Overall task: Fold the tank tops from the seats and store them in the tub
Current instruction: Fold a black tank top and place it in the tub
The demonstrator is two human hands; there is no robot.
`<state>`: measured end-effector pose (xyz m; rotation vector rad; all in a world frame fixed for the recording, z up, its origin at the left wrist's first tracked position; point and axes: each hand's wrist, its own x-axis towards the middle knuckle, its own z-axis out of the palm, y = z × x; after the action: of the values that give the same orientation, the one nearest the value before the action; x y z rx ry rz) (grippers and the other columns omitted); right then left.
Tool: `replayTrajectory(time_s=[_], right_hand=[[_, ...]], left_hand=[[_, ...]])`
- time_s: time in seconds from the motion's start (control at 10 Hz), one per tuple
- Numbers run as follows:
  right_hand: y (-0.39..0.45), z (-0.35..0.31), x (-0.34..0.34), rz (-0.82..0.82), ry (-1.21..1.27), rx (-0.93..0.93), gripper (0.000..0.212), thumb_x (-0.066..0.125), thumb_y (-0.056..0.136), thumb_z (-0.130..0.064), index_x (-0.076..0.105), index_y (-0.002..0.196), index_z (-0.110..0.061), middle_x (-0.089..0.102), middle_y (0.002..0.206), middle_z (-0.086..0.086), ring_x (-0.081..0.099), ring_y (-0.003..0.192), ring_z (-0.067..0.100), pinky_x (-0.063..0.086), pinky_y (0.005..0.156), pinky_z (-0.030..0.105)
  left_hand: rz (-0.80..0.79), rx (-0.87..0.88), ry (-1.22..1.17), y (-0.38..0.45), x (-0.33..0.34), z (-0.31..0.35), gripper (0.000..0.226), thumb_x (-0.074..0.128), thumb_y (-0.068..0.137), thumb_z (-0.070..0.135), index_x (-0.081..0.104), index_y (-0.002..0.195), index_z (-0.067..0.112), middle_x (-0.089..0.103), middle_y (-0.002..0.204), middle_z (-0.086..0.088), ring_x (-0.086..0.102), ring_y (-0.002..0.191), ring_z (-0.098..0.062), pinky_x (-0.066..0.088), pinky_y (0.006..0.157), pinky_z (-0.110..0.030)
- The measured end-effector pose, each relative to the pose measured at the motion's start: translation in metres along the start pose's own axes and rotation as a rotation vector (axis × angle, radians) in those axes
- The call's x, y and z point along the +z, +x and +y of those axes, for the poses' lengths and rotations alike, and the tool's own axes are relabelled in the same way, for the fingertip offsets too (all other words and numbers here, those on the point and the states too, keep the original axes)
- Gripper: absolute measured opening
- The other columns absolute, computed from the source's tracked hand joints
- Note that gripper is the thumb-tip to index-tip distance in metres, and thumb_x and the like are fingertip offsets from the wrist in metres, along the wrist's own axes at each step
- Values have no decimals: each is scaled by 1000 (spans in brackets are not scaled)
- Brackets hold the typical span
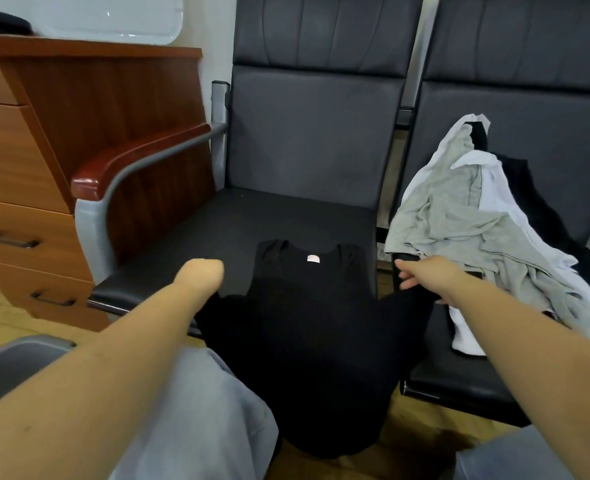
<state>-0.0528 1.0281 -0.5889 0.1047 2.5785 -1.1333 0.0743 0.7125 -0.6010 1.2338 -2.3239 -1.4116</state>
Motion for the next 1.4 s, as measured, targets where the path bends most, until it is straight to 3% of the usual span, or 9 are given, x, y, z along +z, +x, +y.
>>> replayTrajectory(time_s=[0.2, 0.4, 0.5, 0.7, 0.8, 0.9, 1.1, 1.3, 1.4], right_hand=[[18, -10, 35, -69, 144, 109, 31, 58, 94, -31, 64, 107, -4, 66, 85, 6, 57, 90, 21, 40, 80, 32], [35, -40, 68, -136, 241, 90, 23, 63, 91, -24, 63, 97, -2, 57, 71, 5, 50, 61, 15, 41, 63, 27], [31, -61, 94, -250, 309, 101, 25, 63, 92, -25, 60, 78, -5, 57, 70, 4, 52, 59, 15, 44, 60, 27], [14, -88, 144, -346, 179, 60, 49, 71, 81, -50, 64, 100, -6, 66, 94, 9, 63, 92, 27, 51, 87, 38], [11, -92, 152, -314, 166, 32, 52, 66, 85, -50, 63, 110, -5, 59, 81, 5, 59, 80, 23, 47, 78, 34], [15, -90, 147, -241, 200, 61, 62, 64, 85, -53, 57, 123, -4, 63, 102, 10, 61, 92, 28, 49, 85, 36], [40, -78, 113, -138, 532, 99, 51, 68, 87, -39, 61, 117, 1, 65, 115, 15, 63, 104, 33, 50, 94, 45], [88, -45, 63, 152, 602, 106, 64, 64, 86, -49, 53, 130, -4, 58, 129, 11, 57, 114, 31, 45, 101, 47], [79, -43, 42, 224, 602, 100, 61, 59, 91, -46, 50, 131, -1, 54, 132, 9, 53, 120, 30, 42, 105, 45]], left_hand=[[-110, 70, 136, 2, 46, -2, 20, 54, 88, 21, 66, 89, 4, 63, 87, -13, 56, 76, -27, 42, 69, -32], [-188, -98, -135, 17, 50, 0, 8, 57, 90, 11, 62, 88, 4, 61, 83, -8, 57, 76, -23, 46, 74, -32], [-269, -188, -204, 20, 50, 2, 18, 57, 90, 10, 67, 102, 0, 69, 106, -15, 63, 103, -33, 50, 96, -40], [-373, -13, -169, 10, 63, 11, 25, 57, 87, 3, 70, 76, 22, 69, 97, -11, 64, 94, -27, 49, 97, -42], [-411, 33, -190, 4, 63, 15, 25, 58, 88, 6, 72, 83, 27, 71, 106, -12, 64, 104, -29, 49, 99, -42], [-473, 27, -236, 4, 59, 18, 25, 58, 93, 10, 71, 108, 24, 67, 104, 2, 56, 106, -16, 42, 94, -31], [-514, 59, -224, 7, 53, 13, 21, 61, 92, 39, 73, 96, 23, 74, 91, 9, 56, 116, -19, 36, 110, -44], [-523, 87, 101, 1, 45, 9, 60, 52, 81, 72, 68, 110, 23, 66, 110, 3, 62, 104, -19, 45, 100, -38], [-574, 78, 86, -3, 42, 8, 55, 57, 79, 71, 71, 105, 25, 69, 109, 2, 64, 103, -20, 46, 101, -40]])
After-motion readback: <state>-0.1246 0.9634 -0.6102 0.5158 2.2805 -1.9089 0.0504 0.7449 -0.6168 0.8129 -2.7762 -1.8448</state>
